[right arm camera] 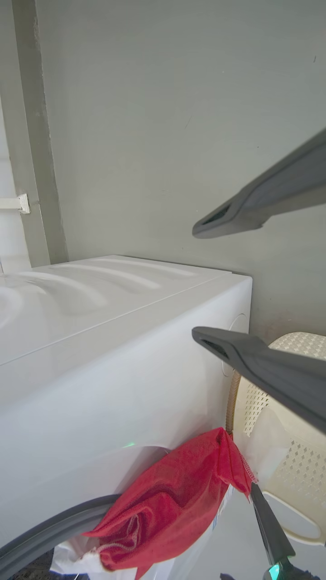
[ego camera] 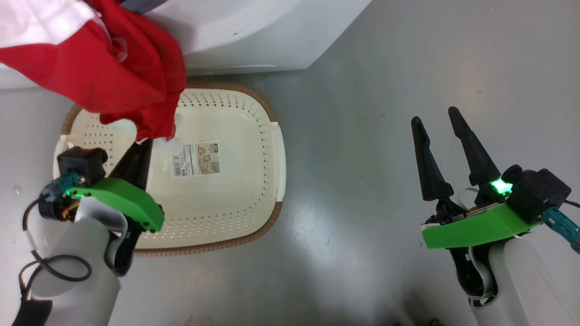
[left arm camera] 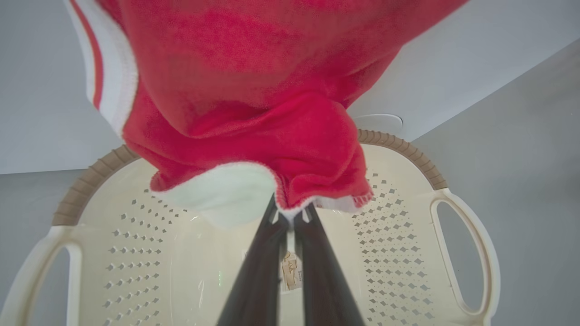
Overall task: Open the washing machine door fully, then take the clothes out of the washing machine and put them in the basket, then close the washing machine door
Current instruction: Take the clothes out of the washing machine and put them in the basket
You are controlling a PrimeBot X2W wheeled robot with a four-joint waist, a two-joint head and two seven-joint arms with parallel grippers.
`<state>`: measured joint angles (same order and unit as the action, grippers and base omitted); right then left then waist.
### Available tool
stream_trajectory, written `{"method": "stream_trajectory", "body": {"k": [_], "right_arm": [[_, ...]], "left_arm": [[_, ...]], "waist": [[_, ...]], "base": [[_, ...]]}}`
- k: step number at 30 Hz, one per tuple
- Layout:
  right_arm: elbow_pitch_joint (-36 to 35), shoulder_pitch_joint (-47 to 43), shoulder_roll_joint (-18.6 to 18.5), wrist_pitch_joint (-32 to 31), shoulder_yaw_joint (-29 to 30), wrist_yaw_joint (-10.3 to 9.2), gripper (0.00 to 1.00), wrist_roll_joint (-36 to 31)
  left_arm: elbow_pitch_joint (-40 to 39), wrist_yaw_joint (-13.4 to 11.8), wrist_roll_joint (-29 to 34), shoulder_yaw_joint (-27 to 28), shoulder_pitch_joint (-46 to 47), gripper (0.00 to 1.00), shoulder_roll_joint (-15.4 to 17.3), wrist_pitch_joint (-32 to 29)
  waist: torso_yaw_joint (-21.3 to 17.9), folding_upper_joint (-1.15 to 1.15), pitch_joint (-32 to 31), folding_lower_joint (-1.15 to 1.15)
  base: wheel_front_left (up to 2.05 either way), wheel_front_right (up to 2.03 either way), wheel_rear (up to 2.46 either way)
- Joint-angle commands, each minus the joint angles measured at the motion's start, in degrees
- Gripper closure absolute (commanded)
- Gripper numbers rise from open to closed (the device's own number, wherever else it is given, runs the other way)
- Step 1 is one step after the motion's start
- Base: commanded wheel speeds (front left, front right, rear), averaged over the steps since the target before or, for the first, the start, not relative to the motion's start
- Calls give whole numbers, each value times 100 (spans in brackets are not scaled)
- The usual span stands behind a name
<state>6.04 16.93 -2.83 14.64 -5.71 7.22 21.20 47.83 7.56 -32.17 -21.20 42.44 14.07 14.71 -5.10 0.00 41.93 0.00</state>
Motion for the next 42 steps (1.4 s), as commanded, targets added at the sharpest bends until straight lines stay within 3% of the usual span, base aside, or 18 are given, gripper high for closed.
{"method": "stream_trajectory", "body": {"k": [1,3,24,42], "right_arm": [[-141,-52,-5,36,-138,26,0,51],[-142,-34,-5,36,-142,26,0,53],[-84,-18,-5,36,-46,26,0,3],[-36,-84,-5,36,101,26,0,-119]], "left_arm": [[-25,-8,-45,107,-16,33,240,29],[30,-8,-83,82,16,0,250,29],[-103,-8,-460,-32,-175,0,145,29],[-2296,-8,233,1178,-1285,0,-54,29]], "waist": [[-7,0,16,0],[-12,0,30,0],[141,0,-142,0],[400,0,-366,0]], "base": [[0,0,0],[0,0,0],[0,0,0],[0,0,0]]}}
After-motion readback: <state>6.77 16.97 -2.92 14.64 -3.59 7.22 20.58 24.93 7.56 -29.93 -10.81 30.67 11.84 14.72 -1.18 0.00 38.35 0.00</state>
